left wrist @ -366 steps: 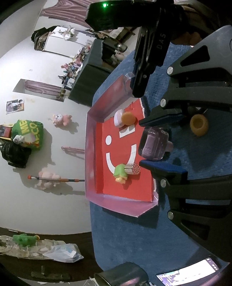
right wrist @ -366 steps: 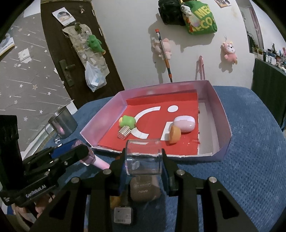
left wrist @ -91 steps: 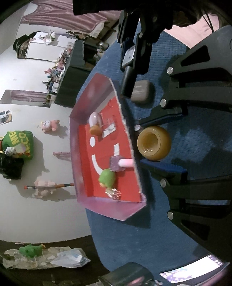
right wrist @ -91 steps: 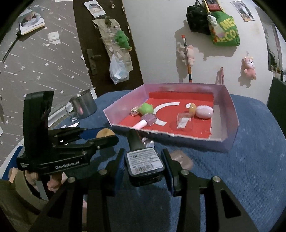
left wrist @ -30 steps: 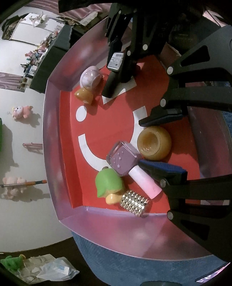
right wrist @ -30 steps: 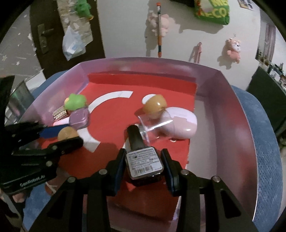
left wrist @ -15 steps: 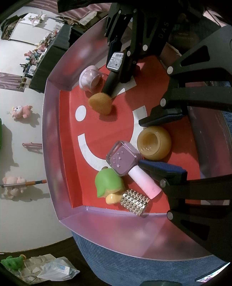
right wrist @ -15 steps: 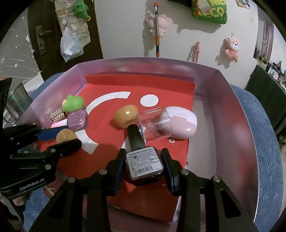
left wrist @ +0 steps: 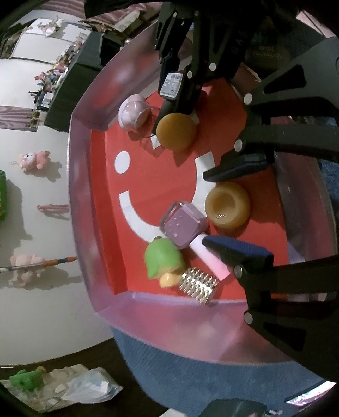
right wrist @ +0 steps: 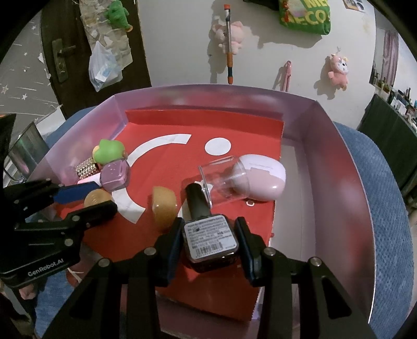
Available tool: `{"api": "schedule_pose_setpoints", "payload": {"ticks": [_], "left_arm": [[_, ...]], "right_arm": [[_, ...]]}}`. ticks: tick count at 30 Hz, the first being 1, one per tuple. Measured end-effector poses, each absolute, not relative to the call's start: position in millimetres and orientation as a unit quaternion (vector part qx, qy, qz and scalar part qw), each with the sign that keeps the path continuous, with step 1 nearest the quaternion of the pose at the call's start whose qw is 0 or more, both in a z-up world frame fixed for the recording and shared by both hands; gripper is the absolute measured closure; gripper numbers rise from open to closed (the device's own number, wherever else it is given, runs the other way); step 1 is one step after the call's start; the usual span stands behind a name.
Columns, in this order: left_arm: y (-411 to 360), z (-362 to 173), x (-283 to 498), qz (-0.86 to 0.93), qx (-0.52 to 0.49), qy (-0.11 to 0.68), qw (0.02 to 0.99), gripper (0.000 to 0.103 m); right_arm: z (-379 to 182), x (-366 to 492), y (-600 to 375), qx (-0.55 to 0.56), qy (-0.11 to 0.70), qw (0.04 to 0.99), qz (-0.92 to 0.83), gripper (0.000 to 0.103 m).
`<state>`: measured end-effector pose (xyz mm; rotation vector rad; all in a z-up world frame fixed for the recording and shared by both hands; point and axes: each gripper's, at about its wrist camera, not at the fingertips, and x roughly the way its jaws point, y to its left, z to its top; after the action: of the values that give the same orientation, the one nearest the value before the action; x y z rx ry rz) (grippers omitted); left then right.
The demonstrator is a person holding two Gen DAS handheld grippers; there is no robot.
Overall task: Organize rigid objects
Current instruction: 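Open the left tool to release the amber jar while the right releases the nail polish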
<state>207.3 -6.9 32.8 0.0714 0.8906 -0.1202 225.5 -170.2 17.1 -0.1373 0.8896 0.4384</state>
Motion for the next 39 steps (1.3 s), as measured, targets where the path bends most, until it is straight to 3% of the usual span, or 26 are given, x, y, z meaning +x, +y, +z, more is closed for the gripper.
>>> {"api": "schedule_pose_setpoints", "payload": {"ticks": [5, 10, 12, 16, 21, 33, 39], "left_arm": [[-6.6, 39.7, 201.4, -0.057, 0.033, 0.419, 0.906, 0.039], [-5.9, 43.4, 199.2, -0.053, 0.031, 0.415, 0.908, 0.035], [-5.3, 44.6, 197.5, -0.052, 0.027, 0.413, 0.909, 0.027], [-4.4, 48.2, 193.7, -0.053, 0.025, 0.409, 0.911, 0.026], [-7.2, 54.5, 183.5, -0.05, 0.034, 0.393, 0.918, 0.008], [-2.4, 72.2, 156.9, -0.052, 0.023, 0.365, 0.929, 0.0], [3.5, 79.0, 143.4, -0.06, 0.001, 0.356, 0.933, 0.0]], "right_arm": [[18.2, 222.4, -171.4, -0.062, 0.428, 0.877, 0.211, 0.06], [26.6, 217.4, -174.1, -0.054, 0.417, 0.881, 0.216, 0.058], [31.2, 214.4, -175.2, -0.049, 0.412, 0.883, 0.221, 0.054], [37.7, 206.4, -177.8, -0.044, 0.402, 0.886, 0.228, 0.049], [45.7, 193.1, -181.4, -0.038, 0.387, 0.89, 0.239, 0.037], [72.3, 153.9, -191.1, -0.03, 0.329, 0.903, 0.274, 0.008], [78.1, 139.3, -198.4, -0.02, 0.314, 0.903, 0.291, 0.0]]}}
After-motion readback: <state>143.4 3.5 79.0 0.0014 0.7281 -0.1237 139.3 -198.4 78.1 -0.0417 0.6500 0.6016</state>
